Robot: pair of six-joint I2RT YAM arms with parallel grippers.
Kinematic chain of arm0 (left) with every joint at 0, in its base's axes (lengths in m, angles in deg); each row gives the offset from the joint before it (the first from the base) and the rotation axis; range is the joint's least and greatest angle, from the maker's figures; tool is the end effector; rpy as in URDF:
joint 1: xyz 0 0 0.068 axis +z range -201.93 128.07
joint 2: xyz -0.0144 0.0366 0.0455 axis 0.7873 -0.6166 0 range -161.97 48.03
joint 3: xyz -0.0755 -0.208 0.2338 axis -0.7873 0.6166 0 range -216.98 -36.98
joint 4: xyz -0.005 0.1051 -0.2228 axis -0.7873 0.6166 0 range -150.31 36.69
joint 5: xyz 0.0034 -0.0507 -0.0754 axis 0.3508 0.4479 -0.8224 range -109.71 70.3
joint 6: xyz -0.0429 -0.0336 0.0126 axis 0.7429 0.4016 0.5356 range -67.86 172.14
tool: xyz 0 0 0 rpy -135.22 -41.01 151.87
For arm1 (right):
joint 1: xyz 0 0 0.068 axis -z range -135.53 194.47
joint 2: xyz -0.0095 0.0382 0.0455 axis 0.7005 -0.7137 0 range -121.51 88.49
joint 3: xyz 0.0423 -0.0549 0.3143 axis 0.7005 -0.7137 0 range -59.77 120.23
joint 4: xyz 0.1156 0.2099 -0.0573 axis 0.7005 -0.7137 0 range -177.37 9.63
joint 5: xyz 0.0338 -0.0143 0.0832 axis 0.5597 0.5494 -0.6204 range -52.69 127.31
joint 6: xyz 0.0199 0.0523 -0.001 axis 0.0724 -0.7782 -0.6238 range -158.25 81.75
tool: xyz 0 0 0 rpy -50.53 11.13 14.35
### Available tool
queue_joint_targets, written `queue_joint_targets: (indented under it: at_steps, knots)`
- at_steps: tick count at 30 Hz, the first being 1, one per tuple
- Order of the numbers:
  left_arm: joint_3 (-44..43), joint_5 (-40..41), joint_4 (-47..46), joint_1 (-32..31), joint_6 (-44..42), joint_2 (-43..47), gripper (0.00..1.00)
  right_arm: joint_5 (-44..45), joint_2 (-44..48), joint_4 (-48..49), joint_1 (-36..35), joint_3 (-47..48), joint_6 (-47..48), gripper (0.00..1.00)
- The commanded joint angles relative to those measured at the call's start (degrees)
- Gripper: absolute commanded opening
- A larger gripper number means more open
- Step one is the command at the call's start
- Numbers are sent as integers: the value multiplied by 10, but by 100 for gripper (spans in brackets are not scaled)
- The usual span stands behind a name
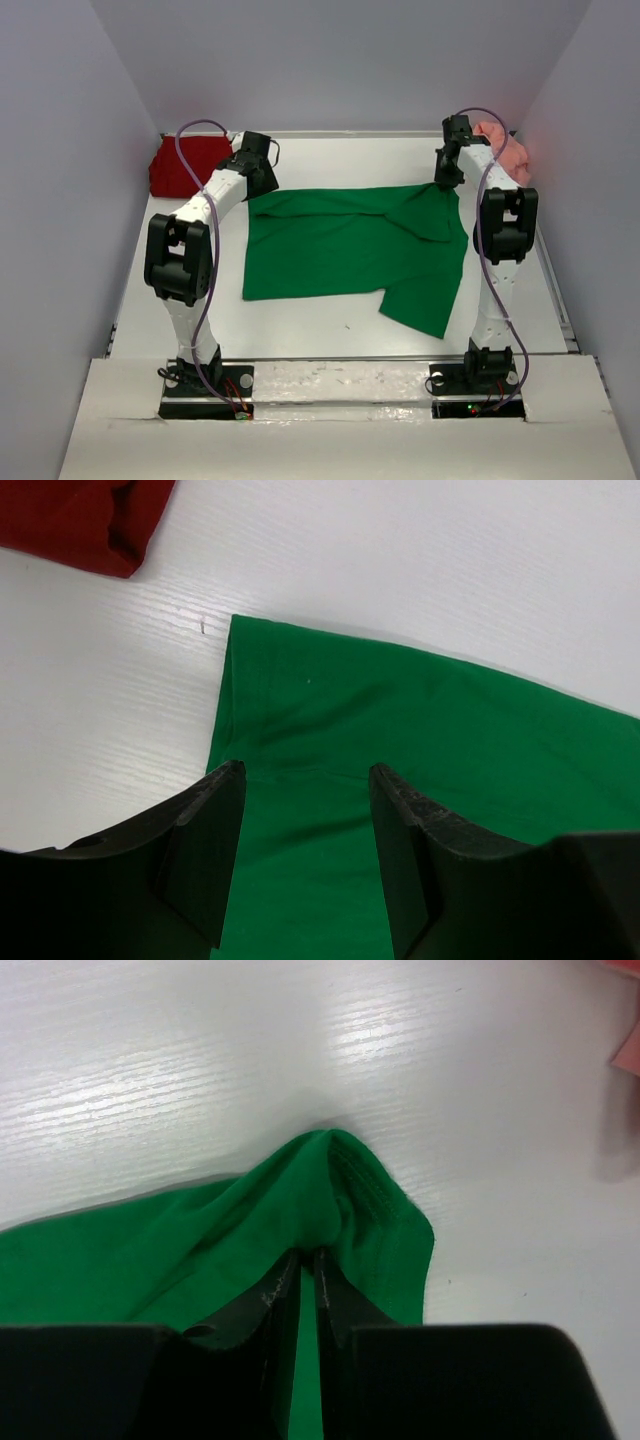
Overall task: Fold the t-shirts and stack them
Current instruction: Fold the tshirt
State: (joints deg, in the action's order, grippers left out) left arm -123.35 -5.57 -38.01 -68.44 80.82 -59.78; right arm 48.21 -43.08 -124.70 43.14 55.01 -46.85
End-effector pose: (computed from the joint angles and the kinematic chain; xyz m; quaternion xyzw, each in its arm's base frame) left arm 0.4165 -0.1137 0.3080 -0.1448 0.9024 -0.0452 0.4034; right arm 0.5192 0.0047 0.2421 0.0849 0.9606 -0.0701 0.2553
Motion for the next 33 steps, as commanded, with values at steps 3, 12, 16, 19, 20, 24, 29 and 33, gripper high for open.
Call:
queue_joint_targets:
  at_steps: [3, 12, 16, 19, 20, 24, 29, 33]
  knots:
    - [-6, 5, -4, -4, -10, 7, 62, 43, -4, 7, 6, 16, -20, 0]
    - [2, 6, -6, -4, -7, 3, 62, 160, 29, -1, 6, -46, -55, 0]
    - [2, 5, -7, -6, -6, 0, 62, 152, 38, 2, 6, -74, -56, 0]
    - [1, 6, -6, -7, -6, -4, 62, 149, 40, 7, 6, -87, -58, 0]
    - [1, 6, -3, -7, -6, -6, 62, 147, 41, 9, 6, -96, -57, 1]
    - [2, 18, 1, -10, -3, -15, 62, 142, 44, 18, 6, -103, -51, 19]
    - [14, 22, 1, -17, 3, -19, 63, 128, 47, 17, 6, -81, -44, 38]
    - [34, 17, 0, -17, 15, -7, 64, 121, 58, 14, 6, -64, -40, 51]
